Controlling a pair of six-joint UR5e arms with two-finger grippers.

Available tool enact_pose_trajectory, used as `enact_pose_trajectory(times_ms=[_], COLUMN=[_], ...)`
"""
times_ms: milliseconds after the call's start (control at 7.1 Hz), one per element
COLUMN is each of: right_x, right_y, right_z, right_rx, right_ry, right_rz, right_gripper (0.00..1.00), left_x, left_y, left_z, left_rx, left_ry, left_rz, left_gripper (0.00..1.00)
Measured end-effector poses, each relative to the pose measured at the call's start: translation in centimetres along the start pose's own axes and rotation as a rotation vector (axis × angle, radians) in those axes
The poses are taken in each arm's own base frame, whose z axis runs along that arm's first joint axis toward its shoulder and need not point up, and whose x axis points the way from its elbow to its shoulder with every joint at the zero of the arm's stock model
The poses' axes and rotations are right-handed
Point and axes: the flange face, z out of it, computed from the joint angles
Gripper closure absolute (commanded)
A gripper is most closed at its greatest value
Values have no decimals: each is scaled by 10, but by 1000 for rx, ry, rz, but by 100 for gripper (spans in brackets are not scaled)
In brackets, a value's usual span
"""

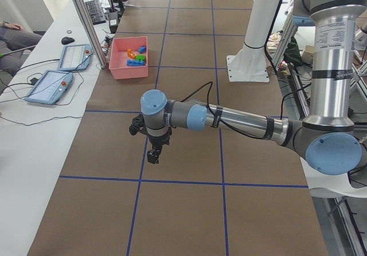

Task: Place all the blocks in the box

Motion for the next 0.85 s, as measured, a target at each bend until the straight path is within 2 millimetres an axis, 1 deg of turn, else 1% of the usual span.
enact_pose_trajectory(times_ms=[141,282,423,564,704,845], right_x=[45,83,120,158,198,235], right_y=[30,63,101,142,182,218], right_z=[-1,5,16,25,24,13], right_rx=[-1,-14,-38,-64,-71,-57], right_ry=[14,25,33,32,18,-3], right_rz=[-8,-7,26,83,149,189], right_gripper=[0,0,0,0,0,0], left_x=[-16,-25,-30,-38,-48,-55], left_y=[9,14,21,32,42,48], left_z=[1,2,6,9,8,8], left_rx=[6,5,-2,-9,-7,-6], left_ry=[25,35,39,41,38,37], left_rz=[27,30,19,-4,-43,-105], left_gripper=[0,0,0,0,0,0])
